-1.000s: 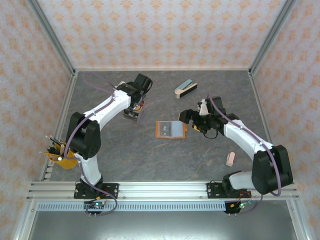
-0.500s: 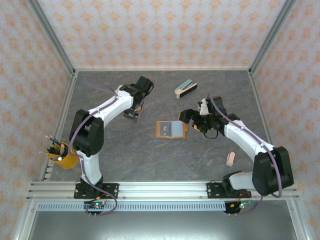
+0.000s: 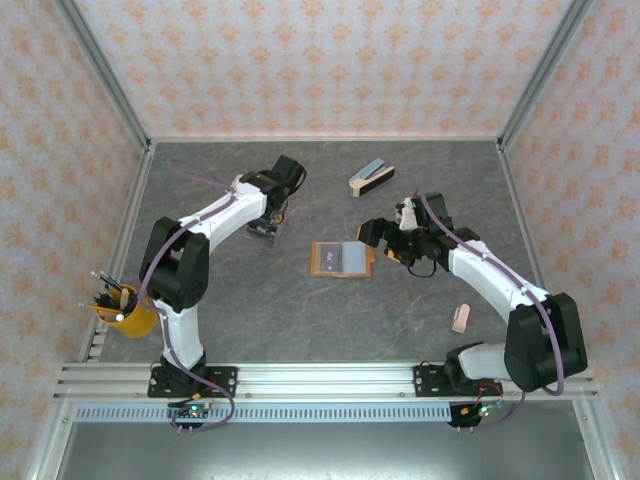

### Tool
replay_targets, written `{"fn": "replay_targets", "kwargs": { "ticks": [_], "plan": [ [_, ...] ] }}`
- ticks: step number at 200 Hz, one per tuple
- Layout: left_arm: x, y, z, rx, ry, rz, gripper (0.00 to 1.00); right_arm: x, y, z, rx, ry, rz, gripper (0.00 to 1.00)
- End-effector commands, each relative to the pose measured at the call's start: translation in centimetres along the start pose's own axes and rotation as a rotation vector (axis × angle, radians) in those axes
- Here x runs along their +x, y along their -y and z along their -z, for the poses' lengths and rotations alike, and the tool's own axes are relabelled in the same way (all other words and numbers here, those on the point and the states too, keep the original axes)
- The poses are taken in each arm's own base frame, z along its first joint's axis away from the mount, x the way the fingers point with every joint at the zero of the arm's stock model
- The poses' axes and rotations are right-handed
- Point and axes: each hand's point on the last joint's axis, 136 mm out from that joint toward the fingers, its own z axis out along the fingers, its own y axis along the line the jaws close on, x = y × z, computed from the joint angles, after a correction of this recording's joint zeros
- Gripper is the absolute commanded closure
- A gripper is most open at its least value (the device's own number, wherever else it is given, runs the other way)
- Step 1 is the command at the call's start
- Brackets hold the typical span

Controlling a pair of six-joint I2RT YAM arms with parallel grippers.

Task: Take the credit cards out of the card holder

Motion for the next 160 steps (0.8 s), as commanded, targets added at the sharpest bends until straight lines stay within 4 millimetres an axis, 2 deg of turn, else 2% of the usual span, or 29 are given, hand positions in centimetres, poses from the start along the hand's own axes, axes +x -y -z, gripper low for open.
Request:
{"fn": "replay_targets", "kwargs": {
  "ticks": [1, 25, 55, 57, 62, 82, 105, 126, 142, 160],
  "plan": [
    [-0.3, -0.8, -0.9, -0.022, 0.022, 0.018, 0.81, 0.1, 0.1, 0.3, 0.006, 0.010, 0.000, 0.00],
    [-0.5, -0.6, -0.9, -0.015, 0.021, 0.012, 0.80, 0.1, 0.1, 0.3, 0.007, 0.010, 0.001, 0.00],
    [-0.3, 0.7, -0.9, 0.038, -0.008, -0.037, 0.79, 0.0, 0.2, 0.3, 0.011, 0.010, -0.002, 0.00],
    [-0.7, 1.1, -0.1, 0.061, -0.008, -0.034, 0.78, 0.0, 0.2, 0.3, 0.012, 0.010, -0.001, 0.00],
    [-0.8, 1.6, 0.5, 0.087, -0.017, -0.048, 0.78, 0.0, 0.2, 0.3, 0.014, 0.012, -0.001, 0.00],
    [-0.9, 3.0, 2.3, 0.175, -0.050, -0.132, 0.64, -0.1, 0.4, 0.3, 0.029, 0.011, 0.001, 0.02],
    [-0.5, 3.2, 4.7, 0.258, -0.105, -0.247, 0.51, 0.1, 0.6, -0.3, 0.064, -0.002, 0.023, 0.07],
    [0.0, 2.3, 6.7, 0.315, -0.163, -0.342, 0.40, 0.5, 0.3, -1.5, 0.122, -0.028, 0.075, 0.13],
    [0.8, 1.4, 7.8, 0.370, -0.207, -0.401, 0.27, 0.8, -0.1, -2.9, 0.177, -0.055, 0.127, 0.17],
    [1.4, -0.4, 8.5, 0.388, -0.243, -0.455, 0.15, 1.0, -0.2, -4.4, 0.270, -0.069, 0.197, 0.19]
  ]
}}
